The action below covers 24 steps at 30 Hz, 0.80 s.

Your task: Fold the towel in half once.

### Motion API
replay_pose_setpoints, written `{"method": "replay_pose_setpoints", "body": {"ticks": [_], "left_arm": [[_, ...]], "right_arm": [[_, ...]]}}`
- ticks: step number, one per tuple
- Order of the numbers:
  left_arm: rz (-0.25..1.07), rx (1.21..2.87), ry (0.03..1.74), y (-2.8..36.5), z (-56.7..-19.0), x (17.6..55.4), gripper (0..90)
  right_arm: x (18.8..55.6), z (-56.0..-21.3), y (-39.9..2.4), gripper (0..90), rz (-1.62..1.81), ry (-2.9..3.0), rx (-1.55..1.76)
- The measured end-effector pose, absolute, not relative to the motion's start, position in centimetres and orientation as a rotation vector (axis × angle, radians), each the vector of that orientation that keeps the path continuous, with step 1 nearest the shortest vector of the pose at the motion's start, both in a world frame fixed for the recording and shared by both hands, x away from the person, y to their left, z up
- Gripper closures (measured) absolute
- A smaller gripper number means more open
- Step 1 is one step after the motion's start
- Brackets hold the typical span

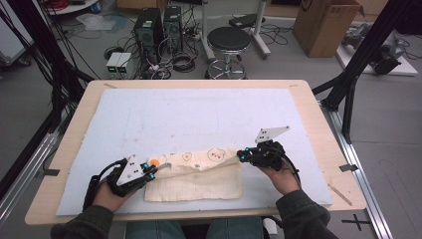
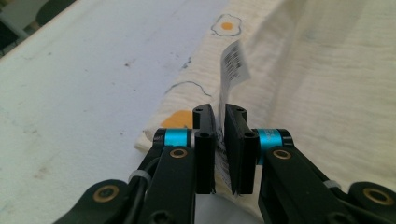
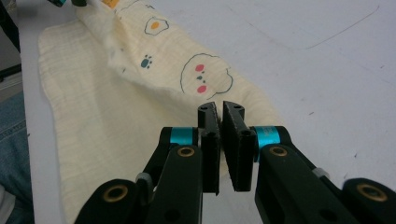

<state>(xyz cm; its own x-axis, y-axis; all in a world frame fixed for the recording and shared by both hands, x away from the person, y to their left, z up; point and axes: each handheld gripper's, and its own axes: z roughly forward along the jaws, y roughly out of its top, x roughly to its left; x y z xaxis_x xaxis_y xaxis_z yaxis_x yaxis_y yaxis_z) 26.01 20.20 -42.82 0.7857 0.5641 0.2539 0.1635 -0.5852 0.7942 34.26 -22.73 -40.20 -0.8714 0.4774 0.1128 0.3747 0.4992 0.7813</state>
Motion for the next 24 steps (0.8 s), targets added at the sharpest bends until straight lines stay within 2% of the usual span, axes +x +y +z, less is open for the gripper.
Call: {"method": "replay_pose_setpoints", "body": {"ticks": [7, 12, 24], "left_arm": [[0.548, 2.143, 0.56, 20.8, -42.5, 25.6, 54.4], [0.502, 2.146, 0.542, 21.2, -42.0, 25.3, 46.4], [0.509, 2.074, 0.583, 22.7, -40.4, 24.8, 48.1]], "right_arm": [[33.9, -40.5, -22.8, 85.3, 1.306, 2.62, 0.748], [33.6, -40.7, -22.7, 85.2, 1.31, 2.62, 0.746], [31.2, -40.5, -22.5, 85.1, 1.336, 2.625, 0.697]]}}
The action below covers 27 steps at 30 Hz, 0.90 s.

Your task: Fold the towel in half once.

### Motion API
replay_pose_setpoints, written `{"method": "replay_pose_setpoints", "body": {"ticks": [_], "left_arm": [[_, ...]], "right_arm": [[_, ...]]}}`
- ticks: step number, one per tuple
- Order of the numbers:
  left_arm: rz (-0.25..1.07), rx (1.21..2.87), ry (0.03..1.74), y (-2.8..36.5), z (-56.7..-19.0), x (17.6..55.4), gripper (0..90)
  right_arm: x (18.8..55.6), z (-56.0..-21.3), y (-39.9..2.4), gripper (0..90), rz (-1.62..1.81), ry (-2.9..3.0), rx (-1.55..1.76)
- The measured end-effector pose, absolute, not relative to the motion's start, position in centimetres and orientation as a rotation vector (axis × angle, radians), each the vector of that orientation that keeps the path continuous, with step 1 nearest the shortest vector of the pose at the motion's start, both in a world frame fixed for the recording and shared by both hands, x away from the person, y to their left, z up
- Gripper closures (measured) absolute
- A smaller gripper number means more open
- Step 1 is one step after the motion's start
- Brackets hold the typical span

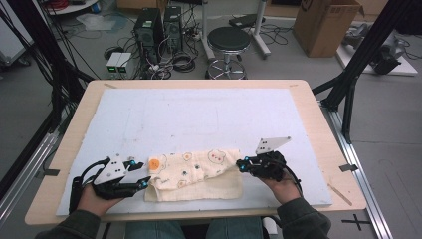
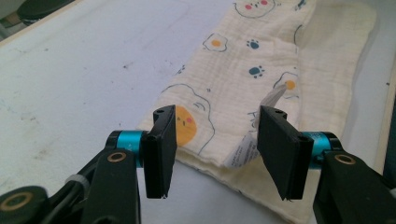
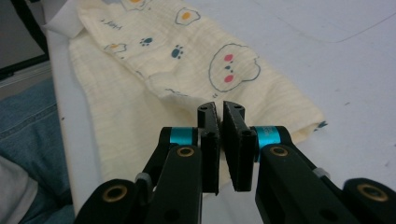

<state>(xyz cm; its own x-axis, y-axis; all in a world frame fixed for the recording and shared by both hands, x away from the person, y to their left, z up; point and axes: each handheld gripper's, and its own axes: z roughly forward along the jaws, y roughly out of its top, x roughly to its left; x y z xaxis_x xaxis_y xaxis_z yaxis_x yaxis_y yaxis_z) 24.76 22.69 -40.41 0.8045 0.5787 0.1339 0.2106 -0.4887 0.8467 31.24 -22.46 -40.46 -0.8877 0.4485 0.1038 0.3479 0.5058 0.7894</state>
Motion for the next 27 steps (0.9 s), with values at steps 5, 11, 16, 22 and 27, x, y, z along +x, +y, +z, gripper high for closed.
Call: {"method": "replay_pose_setpoints", "body": {"ticks": [5, 11, 16, 22, 27], "left_arm": [[0.495, 2.093, 0.547, 21.9, -40.7, 24.6, 52.1], [0.441, 2.159, 0.508, 20.8, -42.0, 24.8, 57.0], [0.397, 2.199, 0.486, 20.4, -42.4, 25.1, 56.8], [0.349, 2.238, 0.444, 20.0, -43.0, 25.0, 58.2], [0.339, 2.266, 0.421, 20.4, -43.5, 25.0, 70.8]], "right_arm": [[29.9, -40.8, -22.2, 85.0, 1.321, 2.651, 0.683], [29.1, -41.6, -22.0, 81.9, 1.275, 2.714, 0.645], [29.3, -41.0, -22.1, 73.4, 1.326, 2.711, 0.637], [30.6, -41.5, -21.6, 66.1, 1.272, 2.758, 0.611], [30.7, -43.4, -20.6, 66.5, 1.169, 2.843, 0.57]]}}
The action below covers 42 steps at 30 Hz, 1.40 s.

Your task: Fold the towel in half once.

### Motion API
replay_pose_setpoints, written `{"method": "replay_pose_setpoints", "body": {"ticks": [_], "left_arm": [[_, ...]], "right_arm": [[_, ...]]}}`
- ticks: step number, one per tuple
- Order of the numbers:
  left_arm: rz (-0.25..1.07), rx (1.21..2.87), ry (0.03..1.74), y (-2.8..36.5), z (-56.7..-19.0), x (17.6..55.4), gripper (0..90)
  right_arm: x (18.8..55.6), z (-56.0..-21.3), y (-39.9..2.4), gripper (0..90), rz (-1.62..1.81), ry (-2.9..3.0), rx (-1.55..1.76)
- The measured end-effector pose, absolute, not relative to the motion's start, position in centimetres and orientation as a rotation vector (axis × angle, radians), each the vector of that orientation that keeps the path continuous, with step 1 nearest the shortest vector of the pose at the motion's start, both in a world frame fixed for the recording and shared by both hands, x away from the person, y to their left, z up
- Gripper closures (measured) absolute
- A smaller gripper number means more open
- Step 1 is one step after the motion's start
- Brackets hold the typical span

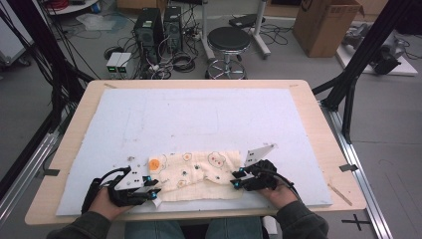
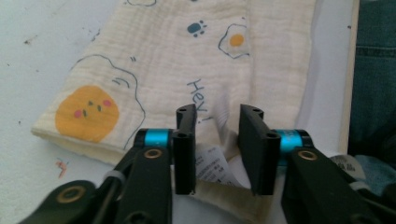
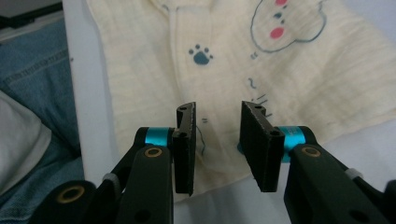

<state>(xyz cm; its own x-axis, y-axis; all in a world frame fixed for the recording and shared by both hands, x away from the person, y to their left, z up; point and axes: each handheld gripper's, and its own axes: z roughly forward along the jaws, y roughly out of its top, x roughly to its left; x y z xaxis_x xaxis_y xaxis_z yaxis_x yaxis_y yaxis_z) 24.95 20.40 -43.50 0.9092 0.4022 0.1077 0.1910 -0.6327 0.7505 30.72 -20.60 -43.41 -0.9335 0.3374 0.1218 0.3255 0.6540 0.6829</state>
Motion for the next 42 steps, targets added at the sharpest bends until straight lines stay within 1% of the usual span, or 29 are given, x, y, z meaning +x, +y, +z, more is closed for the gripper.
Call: {"method": "replay_pose_setpoints", "body": {"ticks": [2, 4, 6, 10, 19, 26, 33, 42], "left_arm": [[0.336, 2.263, 0.428, 20.5, -43.7, 24.9, 78.0], [0.347, 2.262, 0.422, 20.6, -43.7, 24.9, 82.6], [0.355, 2.261, 0.425, 20.7, -43.7, 24.9, 84.9], [0.374, 2.227, 0.45, 21.1, -43.3, 24.9, 86.0], [0.418, 2.17, 0.511, 22.5, -42.2, 24.8, 86.3], [0.425, 2.165, 0.509, 23.0, -42.0, 23.9, 86.3], [0.408, 2.192, 0.507, 23.3, -42.5, 22.7, 86.3], [0.395, 2.199, 0.495, 23.1, -42.9, 22.2, 86.4]], "right_arm": [[30.7, -43.5, -20.5, 69.2, 1.165, 2.842, 0.559], [30.8, -43.5, -20.5, 74.2, 1.144, 2.845, 0.536], [30.8, -43.4, -20.4, 80.9, 1.142, 2.863, 0.521], [30.8, -43.1, -20.2, 86.9, 1.14, 2.87, 0.5], [30.6, -41.0, -20.1, 88.6, 1.195, 2.852, 0.457], [29.1, -39.8, -20.2, 88.6, 1.228, 2.845, 0.429], [27.8, -40.8, -20.6, 88.6, 1.204, 2.873, 0.435], [27.3, -42.3, -21.0, 88.6, 1.184, 2.896, 0.46]]}}
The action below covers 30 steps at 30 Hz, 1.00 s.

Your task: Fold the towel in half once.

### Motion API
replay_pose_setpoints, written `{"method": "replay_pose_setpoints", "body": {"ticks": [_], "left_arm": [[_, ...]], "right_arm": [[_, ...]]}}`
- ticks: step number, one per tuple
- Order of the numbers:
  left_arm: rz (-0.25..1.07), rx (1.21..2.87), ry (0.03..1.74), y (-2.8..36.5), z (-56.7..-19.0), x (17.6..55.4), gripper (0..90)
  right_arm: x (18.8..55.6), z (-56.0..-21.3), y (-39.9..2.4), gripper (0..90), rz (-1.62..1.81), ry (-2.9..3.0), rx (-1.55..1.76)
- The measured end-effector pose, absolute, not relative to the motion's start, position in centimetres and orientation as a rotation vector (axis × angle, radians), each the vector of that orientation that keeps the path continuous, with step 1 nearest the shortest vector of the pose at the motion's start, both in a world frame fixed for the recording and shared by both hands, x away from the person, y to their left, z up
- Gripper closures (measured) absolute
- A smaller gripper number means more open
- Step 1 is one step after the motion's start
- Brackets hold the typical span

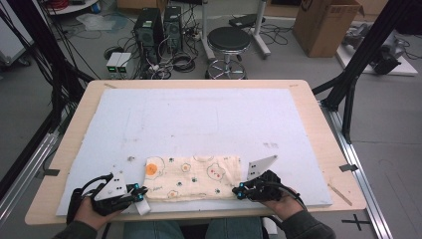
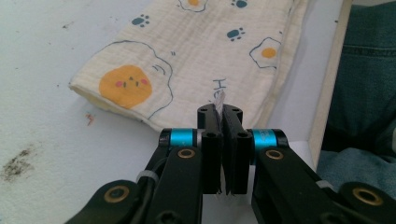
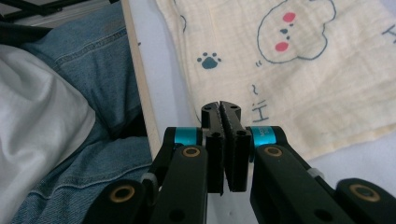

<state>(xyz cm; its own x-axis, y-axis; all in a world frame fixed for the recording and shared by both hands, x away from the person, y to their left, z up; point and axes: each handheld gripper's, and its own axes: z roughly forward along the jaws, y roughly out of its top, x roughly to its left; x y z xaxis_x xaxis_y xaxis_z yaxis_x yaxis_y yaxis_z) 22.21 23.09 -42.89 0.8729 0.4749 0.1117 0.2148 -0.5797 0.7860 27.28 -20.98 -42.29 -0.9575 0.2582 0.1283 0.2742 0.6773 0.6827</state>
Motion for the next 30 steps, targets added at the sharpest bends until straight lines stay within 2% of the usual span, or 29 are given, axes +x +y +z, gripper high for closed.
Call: {"method": "replay_pose_setpoints", "body": {"ticks": [7, 8, 9, 10, 12, 13, 16, 19, 22, 30], "left_arm": [[0.384, 2.175, 0.494, 23.3, -42.7, 21.9, 86.1], [0.379, 2.175, 0.484, 23.3, -42.6, 21.8, 85.4], [0.374, 2.166, 0.492, 23.3, -42.6, 21.8, 79.8], [0.358, 2.151, 0.506, 23.2, -42.5, 21.8, 71.6], [0.336, 2.148, 0.514, 23.1, -42.2, 21.9, 60.2], [0.346, 2.138, 0.517, 22.9, -42.0, 22.0, 56.4], [0.361, 2.113, 0.523, 22.4, -41.2, 22.5, 52.6], [0.356, 2.091, 0.54, 21.4, -40.8, 23.6, 52.5], [0.356, 2.082, 0.549, 20.3, -40.7, 24.7, 57.7], [0.359, 2.071, 0.694, 17.6, -41.0, 28.7, 82.2]], "right_arm": [[27.2, -42.2, -21.5, 87.9, -1.213, -2.828, -0.477], [27.2, -42.1, -21.6, 84.5, -1.215, -2.822, -0.477], [27.3, -42.0, -21.6, 75.7, -1.218, -2.811, -0.478], [27.3, -41.9, -21.6, 71.8, -1.225, -2.814, -0.49], [27.4, -41.6, -21.6, 69.3, -1.268, -2.796, -0.477], [27.4, -41.4, -21.6, 68.0, -1.289, -2.788, -0.485], [27.9, -40.4, -21.1, 67.1, -1.32, -2.81, -0.476], [29.0, -39.5, -20.1, 67.9, -1.336, -2.825, -0.492], [30.6, -39.1, -18.9, 71.3, -1.36, -2.802, -0.518], [34.6, -39.4, -15.7, 84.3, -1.378, -2.698, -0.645]]}}
